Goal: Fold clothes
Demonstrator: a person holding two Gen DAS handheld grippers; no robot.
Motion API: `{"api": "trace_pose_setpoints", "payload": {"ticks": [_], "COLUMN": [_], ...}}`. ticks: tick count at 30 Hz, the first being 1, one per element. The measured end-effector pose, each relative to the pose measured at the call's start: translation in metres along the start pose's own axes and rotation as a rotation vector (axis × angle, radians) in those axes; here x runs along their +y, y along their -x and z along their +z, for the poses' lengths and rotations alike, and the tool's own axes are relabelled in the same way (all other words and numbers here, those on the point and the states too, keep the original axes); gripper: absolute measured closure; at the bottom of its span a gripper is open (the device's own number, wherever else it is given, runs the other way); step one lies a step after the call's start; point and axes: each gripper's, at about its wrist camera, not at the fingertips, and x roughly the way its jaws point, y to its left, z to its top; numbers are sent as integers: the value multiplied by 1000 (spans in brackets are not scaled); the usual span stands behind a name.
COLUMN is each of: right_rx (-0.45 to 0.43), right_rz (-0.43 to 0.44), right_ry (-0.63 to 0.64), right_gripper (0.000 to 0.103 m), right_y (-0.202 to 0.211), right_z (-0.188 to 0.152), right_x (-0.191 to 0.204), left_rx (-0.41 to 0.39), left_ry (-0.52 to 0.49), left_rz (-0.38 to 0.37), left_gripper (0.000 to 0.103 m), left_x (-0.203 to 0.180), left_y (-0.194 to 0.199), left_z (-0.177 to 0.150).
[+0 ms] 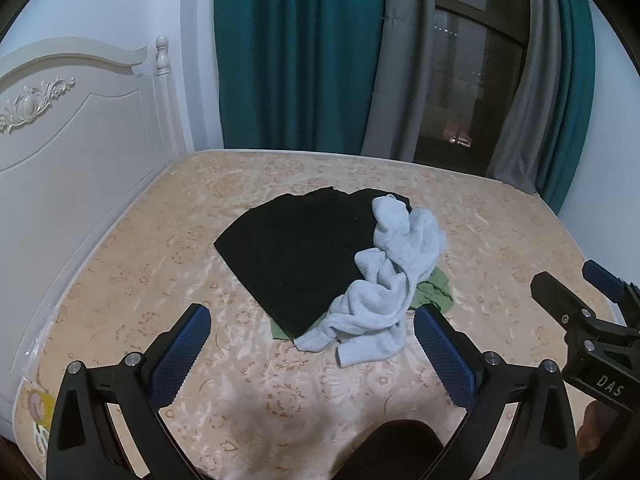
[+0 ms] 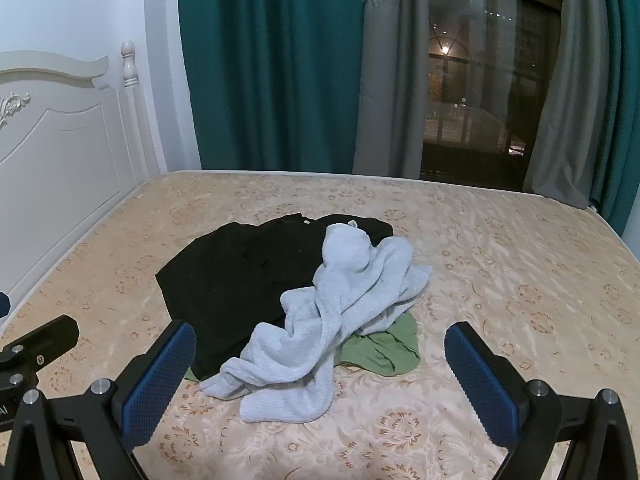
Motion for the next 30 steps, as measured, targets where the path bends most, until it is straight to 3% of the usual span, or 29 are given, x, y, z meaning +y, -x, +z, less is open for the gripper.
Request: {"api": "trace_pose_setpoints", "payload": {"ticks": [30], "right_rx": [-1], "right_rz": [-3], "right_ry": [-1], "right_gripper": [0], "right_y": [2], "right_z": [-1], "right_x": [-3], "left_rx": [-1], "left_ry": [-11], "left_rz": [14], "left_gripper": [0], "left_x": [-2], "left_y": [2], "left_z": [0]}}
